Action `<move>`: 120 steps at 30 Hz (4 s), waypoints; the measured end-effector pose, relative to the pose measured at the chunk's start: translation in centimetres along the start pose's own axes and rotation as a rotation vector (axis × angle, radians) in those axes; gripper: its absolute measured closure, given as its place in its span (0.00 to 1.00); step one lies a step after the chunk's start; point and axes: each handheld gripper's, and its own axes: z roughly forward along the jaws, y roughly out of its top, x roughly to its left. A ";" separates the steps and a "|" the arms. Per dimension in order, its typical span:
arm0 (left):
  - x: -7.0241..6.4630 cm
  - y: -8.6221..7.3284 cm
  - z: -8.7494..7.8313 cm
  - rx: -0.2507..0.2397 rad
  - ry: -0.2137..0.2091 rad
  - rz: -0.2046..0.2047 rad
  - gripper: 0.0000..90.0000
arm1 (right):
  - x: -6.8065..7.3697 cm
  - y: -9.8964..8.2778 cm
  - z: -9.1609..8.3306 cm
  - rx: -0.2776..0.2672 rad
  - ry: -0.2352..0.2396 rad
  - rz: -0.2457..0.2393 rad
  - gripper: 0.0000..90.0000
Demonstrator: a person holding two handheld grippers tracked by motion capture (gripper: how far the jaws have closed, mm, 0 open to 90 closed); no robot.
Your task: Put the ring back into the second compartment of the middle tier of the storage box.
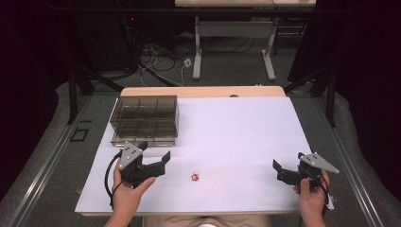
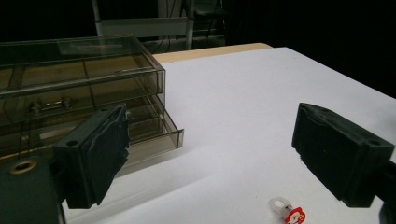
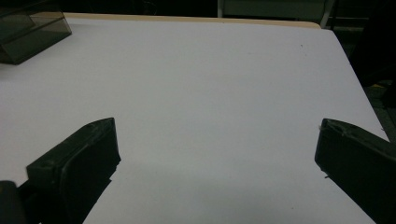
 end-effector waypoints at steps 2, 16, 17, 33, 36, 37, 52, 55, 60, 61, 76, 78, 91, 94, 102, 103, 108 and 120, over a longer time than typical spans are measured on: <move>-0.3 0.2 0.3 0.003 -0.009 0.005 0.14 | 0.0 0.0 0.1 -0.001 0.006 -0.001 0.00; -2.6 1.1 1.6 0.009 -0.050 0.006 0.18 | 0.0 0.0 0.1 -0.003 0.002 -0.008 0.00; -2.7 1.1 1.6 0.015 -0.054 0.014 0.18 | 0.0 0.0 0.1 -0.003 0.003 -0.008 0.00; -4.1 -0.3 2.8 0.056 -0.070 0.039 0.20 | 0.1 -0.1 0.2 0.000 0.015 -0.015 0.00; -4.1 -0.8 3.0 0.053 -0.081 0.048 0.21 | 0.1 -0.1 0.2 0.004 0.018 -0.017 0.00; -4.2 -1.0 3.1 0.053 -0.085 0.039 0.22 | 0.1 -0.1 0.2 0.004 0.015 -0.018 0.00; -4.7 -3.1 4.2 0.134 -0.111 0.032 0.28 | 0.1 -0.1 0.3 0.006 0.019 -0.019 0.00; -4.8 -3.4 4.5 0.151 -0.118 0.027 0.29 | 0.1 -0.2 0.4 -0.001 0.019 -0.022 0.00; -5.2 -3.7 4.7 0.181 -0.106 0.016 0.31 | 0.1 -0.2 0.4 0.011 0.021 -0.019 0.00; -5.2 -3.7 4.8 0.184 -0.102 0.017 0.31 | 0.0 -0.2 0.4 0.016 0.019 -0.024 0.00; -5.6 -4.4 5.7 0.249 -0.109 0.025 0.32 | 0.1 -0.4 0.8 0.013 0.030 -0.020 0.00; -5.7 -4.6 5.9 0.244 -0.117 0.017 0.33 | 0.1 -0.3 0.7 0.025 0.033 -0.022 0.00; -6.0 -5.2 6.4 0.281 -0.130 0.018 0.38 | 0.1 -0.4 0.8 0.035 0.033 -0.029 0.00; -6.3 -5.5 6.7 0.296 -0.137 0.020 0.39 | 0.1 -0.4 0.8 0.032 0.034 -0.021 0.00; -6.5 -5.9 7.1 0.333 -0.140 0.036 0.44 | 0.1 -0.4 0.9 0.031 0.037 -0.020 0.00; -6.5 -6.0 7.1 0.340 -0.141 0.037 0.44 | 0.1 -0.4 0.9 0.031 0.038 -0.021 0.00; -6.6 -6.2 7.3 0.350 -0.136 0.041 0.47 | 0.1 -0.4 0.9 0.038 0.039 -0.021 0.00; -7.0 -6.7 7.6 0.392 -0.139 0.060 0.54 | 0.1 -0.4 0.9 0.039 0.041 -0.020 0.00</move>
